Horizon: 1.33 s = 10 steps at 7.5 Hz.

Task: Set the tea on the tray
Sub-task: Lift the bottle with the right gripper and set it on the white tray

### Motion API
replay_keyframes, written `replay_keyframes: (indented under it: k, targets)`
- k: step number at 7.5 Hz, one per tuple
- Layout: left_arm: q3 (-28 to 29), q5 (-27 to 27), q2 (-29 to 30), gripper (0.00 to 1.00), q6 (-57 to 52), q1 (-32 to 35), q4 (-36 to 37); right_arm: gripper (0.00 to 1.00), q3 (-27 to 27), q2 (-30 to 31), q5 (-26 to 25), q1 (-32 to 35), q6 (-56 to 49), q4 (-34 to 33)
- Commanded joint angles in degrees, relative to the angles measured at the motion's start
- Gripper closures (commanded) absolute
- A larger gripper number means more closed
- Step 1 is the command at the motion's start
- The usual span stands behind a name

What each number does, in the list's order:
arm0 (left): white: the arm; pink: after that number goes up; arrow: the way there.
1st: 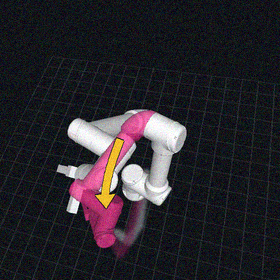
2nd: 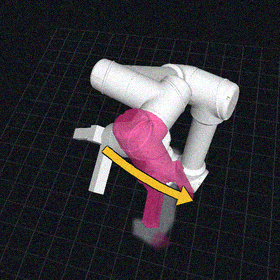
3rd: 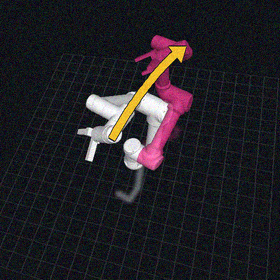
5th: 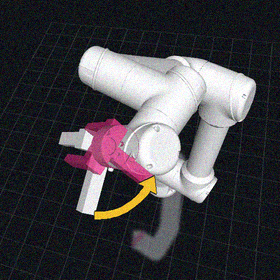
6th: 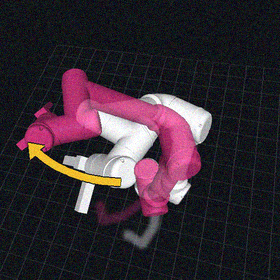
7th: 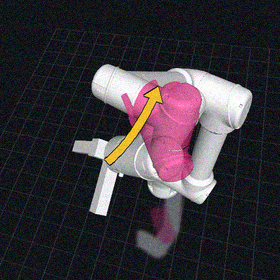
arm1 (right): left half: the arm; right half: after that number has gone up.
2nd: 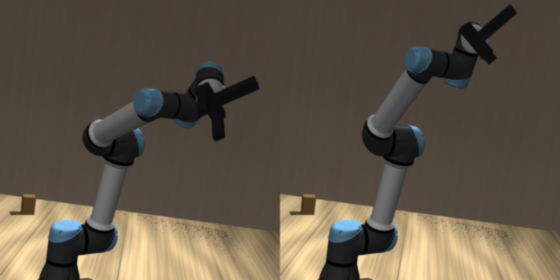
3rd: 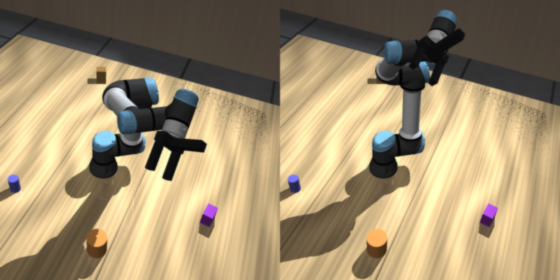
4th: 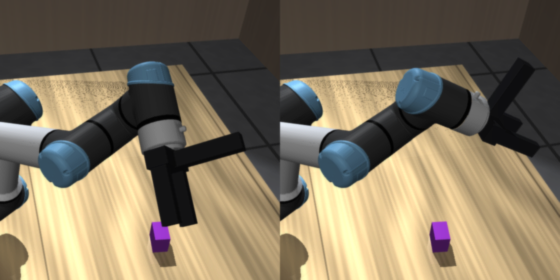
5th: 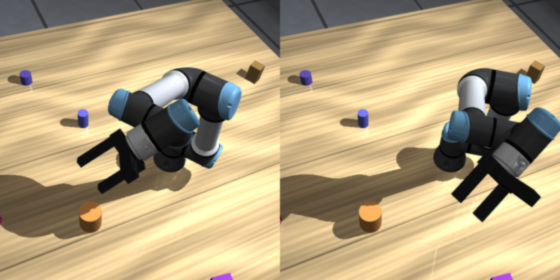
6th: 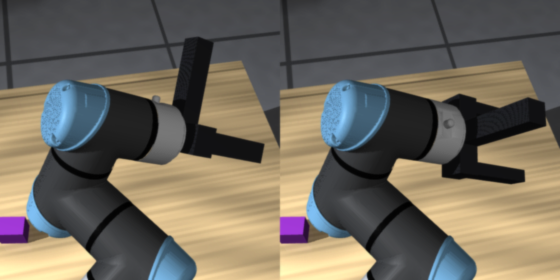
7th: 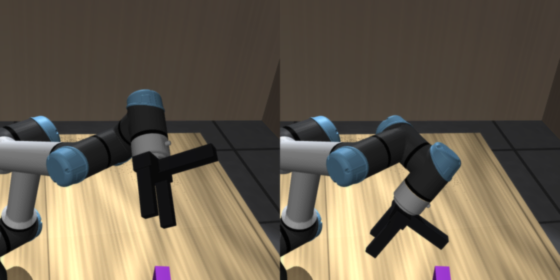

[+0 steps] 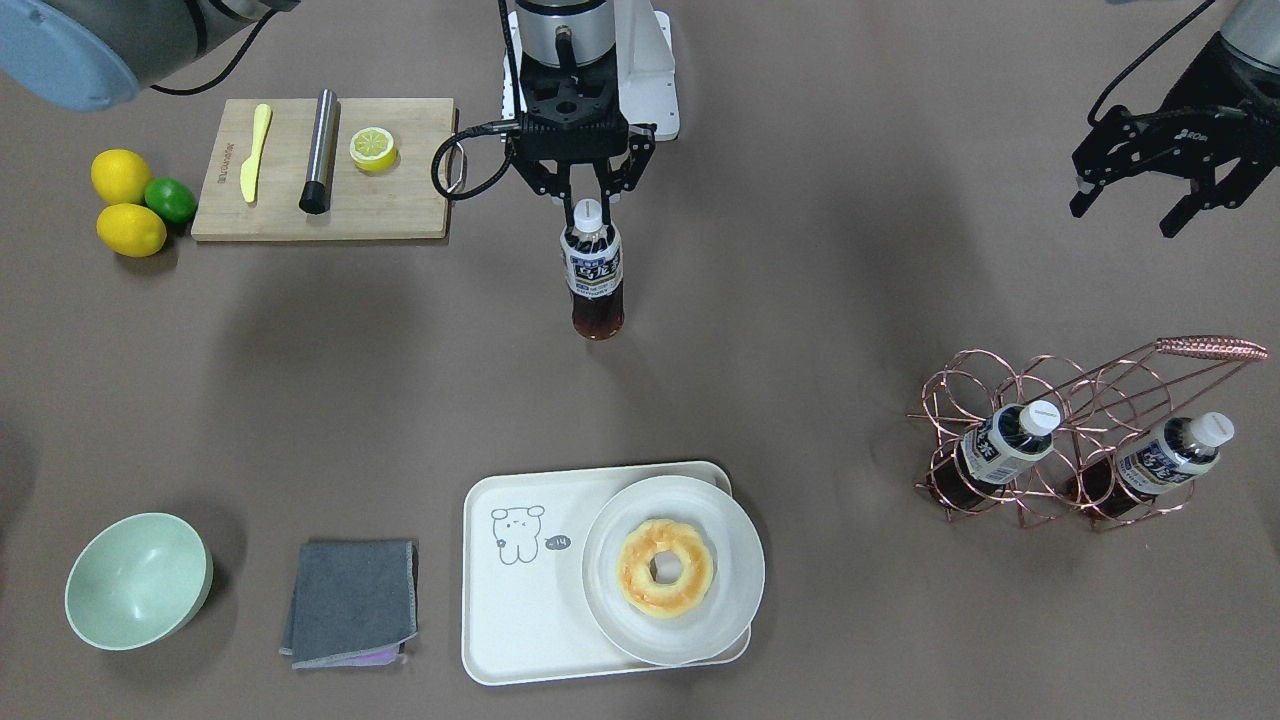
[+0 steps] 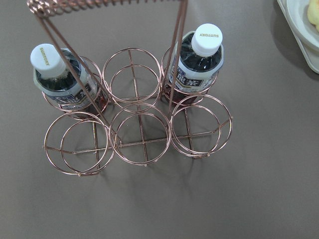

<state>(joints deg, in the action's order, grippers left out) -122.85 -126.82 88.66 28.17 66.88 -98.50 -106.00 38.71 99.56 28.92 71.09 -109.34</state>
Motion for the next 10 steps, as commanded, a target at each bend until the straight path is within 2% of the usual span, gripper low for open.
replay_keyframes:
  k: [1,3,4,6,10]
  targets:
    - [-0.02,0.00,0.02,0.04,-0.04,0.00,-0.11,1.00,9.96,-1.34,4.85,11.56,-9.44,4.54]
    - [-0.29,0.00,-0.07,0.04,0.13,0.09,-0.02,1.00,28.38,-5.72,8.35,16.85,-12.09,18.05]
    - [-0.37,0.00,-0.07,0.04,0.13,0.09,-0.02,1.00,32.04,-7.75,9.76,18.70,-14.64,18.98]
    - [-0.46,0.00,-0.07,0.04,0.75,0.09,-0.02,1.00,37.33,-9.08,11.18,20.91,-19.40,19.26]
    - [-0.73,0.00,-0.07,0.04,0.84,0.09,-0.02,1.00,41.65,-13.04,11.36,22.14,-20.20,19.87]
